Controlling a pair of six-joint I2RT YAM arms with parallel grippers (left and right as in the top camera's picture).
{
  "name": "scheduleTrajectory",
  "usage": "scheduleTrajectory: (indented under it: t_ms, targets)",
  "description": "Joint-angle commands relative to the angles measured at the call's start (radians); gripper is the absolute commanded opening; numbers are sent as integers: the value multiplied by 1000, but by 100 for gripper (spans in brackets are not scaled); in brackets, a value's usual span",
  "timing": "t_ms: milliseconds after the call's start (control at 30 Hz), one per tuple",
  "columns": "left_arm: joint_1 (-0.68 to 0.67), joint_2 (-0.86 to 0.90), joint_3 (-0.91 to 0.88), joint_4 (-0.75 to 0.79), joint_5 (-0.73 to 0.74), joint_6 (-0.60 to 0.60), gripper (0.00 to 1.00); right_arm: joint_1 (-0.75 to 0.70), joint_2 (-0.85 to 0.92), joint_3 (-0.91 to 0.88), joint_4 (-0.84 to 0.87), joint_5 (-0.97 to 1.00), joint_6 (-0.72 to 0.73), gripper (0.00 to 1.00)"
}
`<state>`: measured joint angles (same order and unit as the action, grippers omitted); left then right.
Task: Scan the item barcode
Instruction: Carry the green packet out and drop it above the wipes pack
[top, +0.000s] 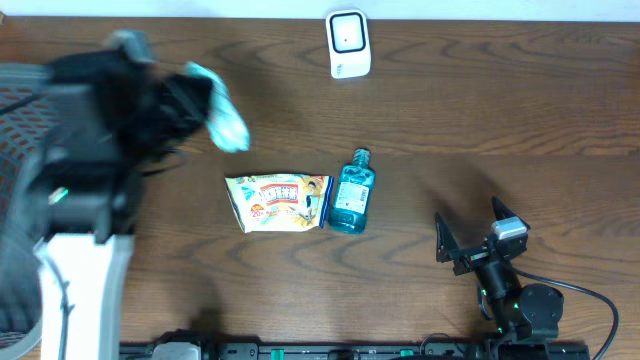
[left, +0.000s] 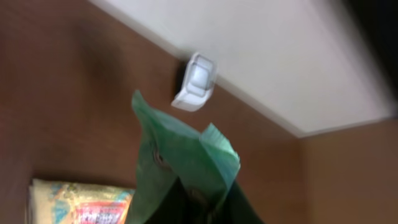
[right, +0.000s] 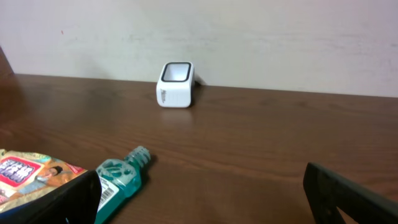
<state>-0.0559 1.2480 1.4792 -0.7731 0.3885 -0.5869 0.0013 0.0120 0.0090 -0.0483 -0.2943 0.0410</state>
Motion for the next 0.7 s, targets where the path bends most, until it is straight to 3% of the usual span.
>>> scheduleTrajectory:
  t_ms: [0, 300, 667]
  targets:
    - [-117, 106, -5, -58, -242, 63, 7, 7, -6, -3, -3, 5, 6, 99]
    - [-291, 459, -5, -49, -296, 59, 7, 7, -6, -3, -3, 5, 6, 99]
    - [-336, 719, -5, -41, -304, 44, 7, 7, -6, -3, -3, 5, 6, 99]
